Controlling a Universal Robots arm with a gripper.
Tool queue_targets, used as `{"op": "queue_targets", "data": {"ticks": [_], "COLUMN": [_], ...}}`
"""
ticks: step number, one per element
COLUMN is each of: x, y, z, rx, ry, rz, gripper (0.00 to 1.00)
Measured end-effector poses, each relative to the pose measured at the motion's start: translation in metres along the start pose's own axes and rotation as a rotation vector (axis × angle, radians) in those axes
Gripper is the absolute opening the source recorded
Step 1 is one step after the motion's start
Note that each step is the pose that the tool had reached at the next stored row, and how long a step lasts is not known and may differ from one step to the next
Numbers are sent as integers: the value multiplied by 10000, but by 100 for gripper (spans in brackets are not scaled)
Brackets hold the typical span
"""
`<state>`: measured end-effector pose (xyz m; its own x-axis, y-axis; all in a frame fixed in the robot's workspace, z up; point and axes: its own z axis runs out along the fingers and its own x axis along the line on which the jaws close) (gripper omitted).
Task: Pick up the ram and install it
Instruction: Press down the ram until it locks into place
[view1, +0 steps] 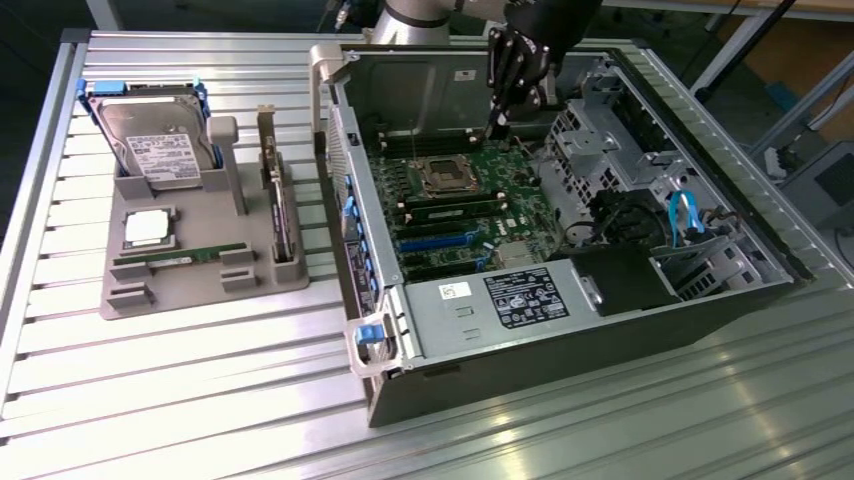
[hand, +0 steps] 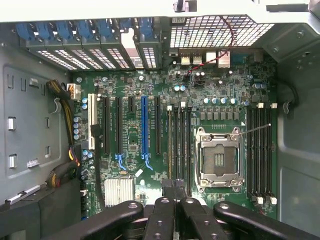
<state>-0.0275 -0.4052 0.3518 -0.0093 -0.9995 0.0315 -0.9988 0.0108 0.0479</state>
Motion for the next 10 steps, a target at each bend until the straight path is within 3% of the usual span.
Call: {"op": "queue_targets", "data": {"ticks": [6,10], "x": [0,0], "y": [0,0], "z": [0,6], "rx": [-1,-28], "ry": [-1,-44], "rz": [38,906], "gripper": [10,10]}}
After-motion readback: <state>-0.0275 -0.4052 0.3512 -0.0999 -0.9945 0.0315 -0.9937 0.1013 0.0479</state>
